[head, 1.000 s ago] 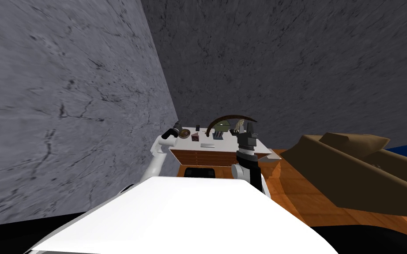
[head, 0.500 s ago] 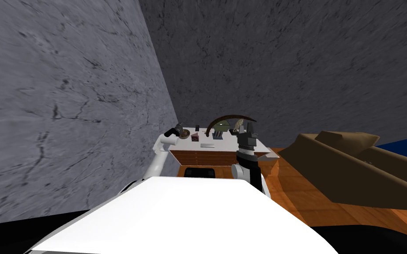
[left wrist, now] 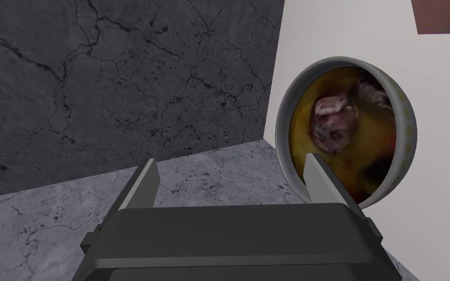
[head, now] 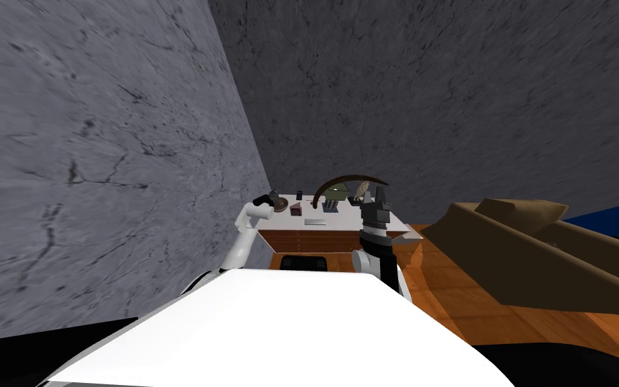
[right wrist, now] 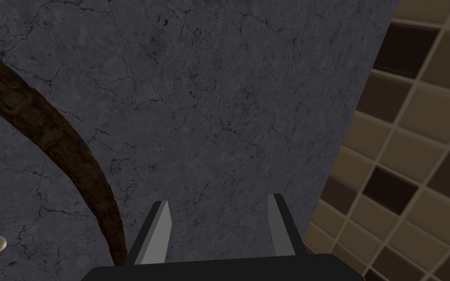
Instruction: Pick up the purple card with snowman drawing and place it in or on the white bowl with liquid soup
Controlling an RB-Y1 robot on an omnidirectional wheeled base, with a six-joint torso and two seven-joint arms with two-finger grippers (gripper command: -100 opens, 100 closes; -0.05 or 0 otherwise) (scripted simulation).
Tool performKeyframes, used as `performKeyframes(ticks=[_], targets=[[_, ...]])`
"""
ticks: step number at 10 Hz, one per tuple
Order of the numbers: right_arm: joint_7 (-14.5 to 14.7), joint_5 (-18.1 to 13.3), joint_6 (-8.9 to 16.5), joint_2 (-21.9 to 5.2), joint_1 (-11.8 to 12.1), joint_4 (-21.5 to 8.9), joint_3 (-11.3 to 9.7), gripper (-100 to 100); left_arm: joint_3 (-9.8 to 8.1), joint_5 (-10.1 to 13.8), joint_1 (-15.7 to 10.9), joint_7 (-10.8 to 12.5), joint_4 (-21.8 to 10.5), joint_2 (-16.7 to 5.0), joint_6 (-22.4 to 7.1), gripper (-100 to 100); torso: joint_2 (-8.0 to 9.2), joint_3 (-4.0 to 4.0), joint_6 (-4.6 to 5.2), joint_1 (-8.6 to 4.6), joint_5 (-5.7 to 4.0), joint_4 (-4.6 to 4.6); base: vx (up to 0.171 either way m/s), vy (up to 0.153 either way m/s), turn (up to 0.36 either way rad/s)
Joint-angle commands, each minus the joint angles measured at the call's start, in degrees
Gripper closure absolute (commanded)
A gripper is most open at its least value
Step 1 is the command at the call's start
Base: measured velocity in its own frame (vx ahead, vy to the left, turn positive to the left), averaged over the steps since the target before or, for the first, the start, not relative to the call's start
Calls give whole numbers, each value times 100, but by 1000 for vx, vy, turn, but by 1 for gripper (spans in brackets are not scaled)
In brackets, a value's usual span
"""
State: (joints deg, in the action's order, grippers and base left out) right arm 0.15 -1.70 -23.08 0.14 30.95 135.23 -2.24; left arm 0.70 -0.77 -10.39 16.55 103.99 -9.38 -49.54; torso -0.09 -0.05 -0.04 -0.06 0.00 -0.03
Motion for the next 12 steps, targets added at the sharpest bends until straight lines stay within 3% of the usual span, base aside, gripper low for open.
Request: performKeyframes(ticks=[1,4,12], targets=[[0,0,0,0,0,0,0,0,20,-14,-69,61,-118,30,-286,-100,0,0,0,0,0,0,13,-8,-32],[0,0,0,0,0,0,0,0,38,-33,-136,111,-217,57,-613,-100,-2,-1,1,-4,-1,0,12,-12,-23],[0,0,0,0,0,0,0,0,160,-159,-394,340,-679,209,-1829,-100,-4,-2,0,-10,-2,-1,23,-29,-24]])
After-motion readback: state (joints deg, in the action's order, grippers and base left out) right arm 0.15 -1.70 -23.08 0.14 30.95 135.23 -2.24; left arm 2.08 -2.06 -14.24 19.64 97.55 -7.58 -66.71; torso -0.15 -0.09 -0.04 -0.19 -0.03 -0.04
